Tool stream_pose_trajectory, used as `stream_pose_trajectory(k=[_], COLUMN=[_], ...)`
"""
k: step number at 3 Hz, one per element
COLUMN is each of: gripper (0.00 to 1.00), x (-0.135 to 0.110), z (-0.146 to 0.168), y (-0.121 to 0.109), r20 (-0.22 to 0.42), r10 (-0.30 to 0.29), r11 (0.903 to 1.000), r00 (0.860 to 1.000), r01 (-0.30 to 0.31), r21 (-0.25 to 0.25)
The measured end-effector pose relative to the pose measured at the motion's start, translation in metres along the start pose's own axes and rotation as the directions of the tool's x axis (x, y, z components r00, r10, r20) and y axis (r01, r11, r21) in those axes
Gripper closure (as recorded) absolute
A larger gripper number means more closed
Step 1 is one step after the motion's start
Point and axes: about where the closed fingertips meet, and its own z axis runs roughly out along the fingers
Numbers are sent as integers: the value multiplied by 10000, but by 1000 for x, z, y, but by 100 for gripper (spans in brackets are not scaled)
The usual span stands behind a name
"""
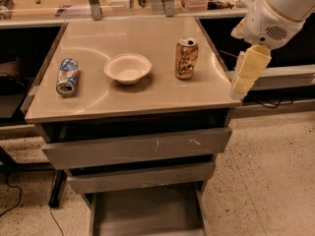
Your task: Place orange can into bottom drawer
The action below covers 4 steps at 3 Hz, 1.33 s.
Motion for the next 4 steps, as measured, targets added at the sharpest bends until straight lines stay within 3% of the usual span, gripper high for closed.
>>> stream_pose_trajectory(k=[1,2,3,4], gripper=[0,0,0,0], x=[0,-10,-18,-29], z=[15,45,69,87], y=[-11,-55,-96,-128], r20=[1104,3224,4283,4854], r10=[709,1869,2424,2631], r11=[9974,9798,9648,9582], r00=[9913,9280,8705,8338], r01=[-722,-1998,-2626,-2843], r21=[78,73,-122,-310])
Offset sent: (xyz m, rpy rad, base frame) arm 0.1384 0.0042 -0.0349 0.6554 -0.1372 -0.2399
